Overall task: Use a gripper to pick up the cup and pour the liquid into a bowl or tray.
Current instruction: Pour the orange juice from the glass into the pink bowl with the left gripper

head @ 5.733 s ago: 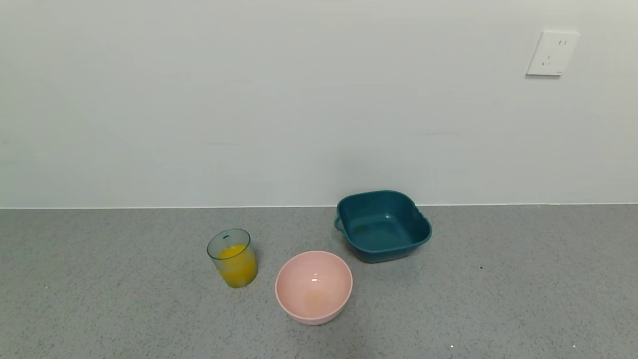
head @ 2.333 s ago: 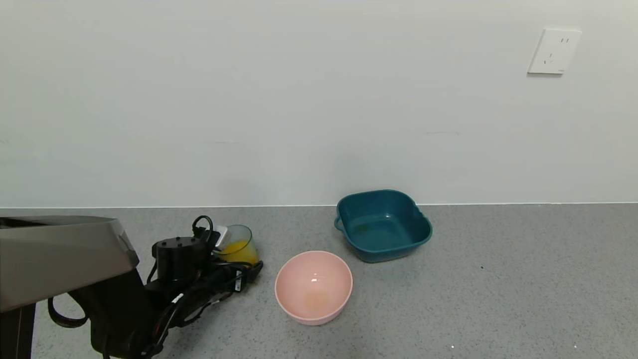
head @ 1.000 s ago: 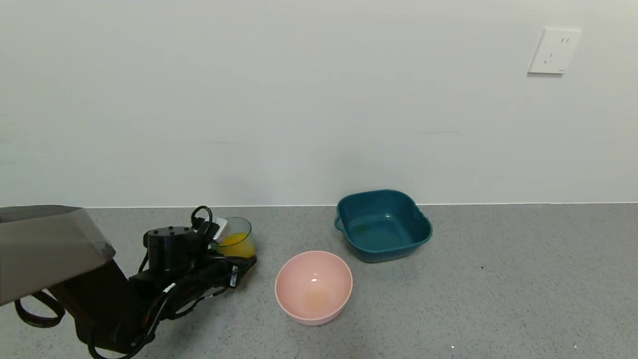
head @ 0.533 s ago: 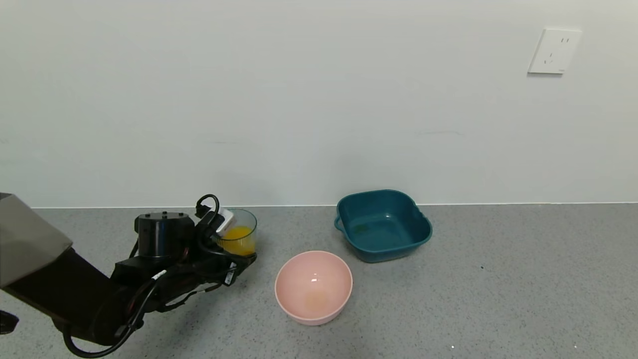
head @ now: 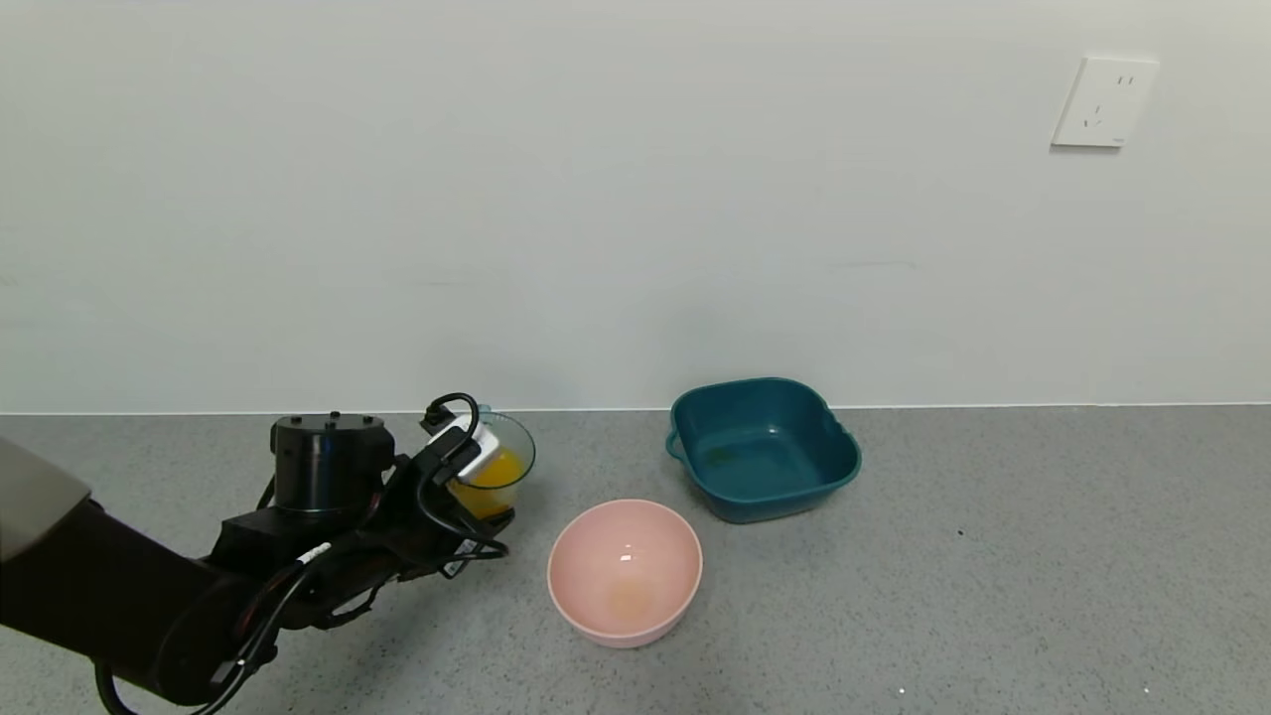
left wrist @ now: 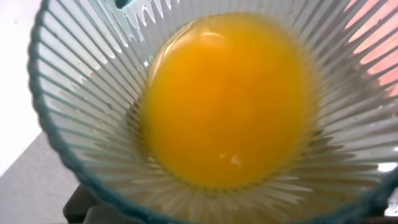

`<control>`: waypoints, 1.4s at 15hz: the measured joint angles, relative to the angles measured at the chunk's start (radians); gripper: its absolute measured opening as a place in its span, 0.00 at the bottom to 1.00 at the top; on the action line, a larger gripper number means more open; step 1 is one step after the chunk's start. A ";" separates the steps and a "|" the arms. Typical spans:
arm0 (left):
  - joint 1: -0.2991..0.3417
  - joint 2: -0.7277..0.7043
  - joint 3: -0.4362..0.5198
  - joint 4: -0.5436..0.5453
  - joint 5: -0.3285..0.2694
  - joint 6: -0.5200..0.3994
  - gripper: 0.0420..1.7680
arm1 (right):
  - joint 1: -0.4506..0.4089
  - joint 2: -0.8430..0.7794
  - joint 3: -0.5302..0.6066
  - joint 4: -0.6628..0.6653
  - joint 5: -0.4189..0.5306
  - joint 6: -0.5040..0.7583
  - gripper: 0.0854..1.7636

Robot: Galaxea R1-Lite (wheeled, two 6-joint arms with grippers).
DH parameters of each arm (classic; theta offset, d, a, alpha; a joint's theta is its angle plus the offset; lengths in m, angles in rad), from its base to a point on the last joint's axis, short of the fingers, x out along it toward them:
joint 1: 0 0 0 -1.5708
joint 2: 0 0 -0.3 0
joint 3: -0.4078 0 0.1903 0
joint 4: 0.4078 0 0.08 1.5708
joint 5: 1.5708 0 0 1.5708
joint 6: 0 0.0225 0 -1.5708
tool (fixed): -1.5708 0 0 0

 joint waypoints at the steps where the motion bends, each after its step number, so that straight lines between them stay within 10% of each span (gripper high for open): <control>1: -0.009 -0.001 0.003 0.001 0.021 0.040 0.71 | 0.000 0.000 0.000 0.000 0.000 0.000 0.97; 21: -0.181 -0.003 0.005 0.042 0.274 0.393 0.71 | 0.000 0.000 0.000 0.000 0.000 0.000 0.97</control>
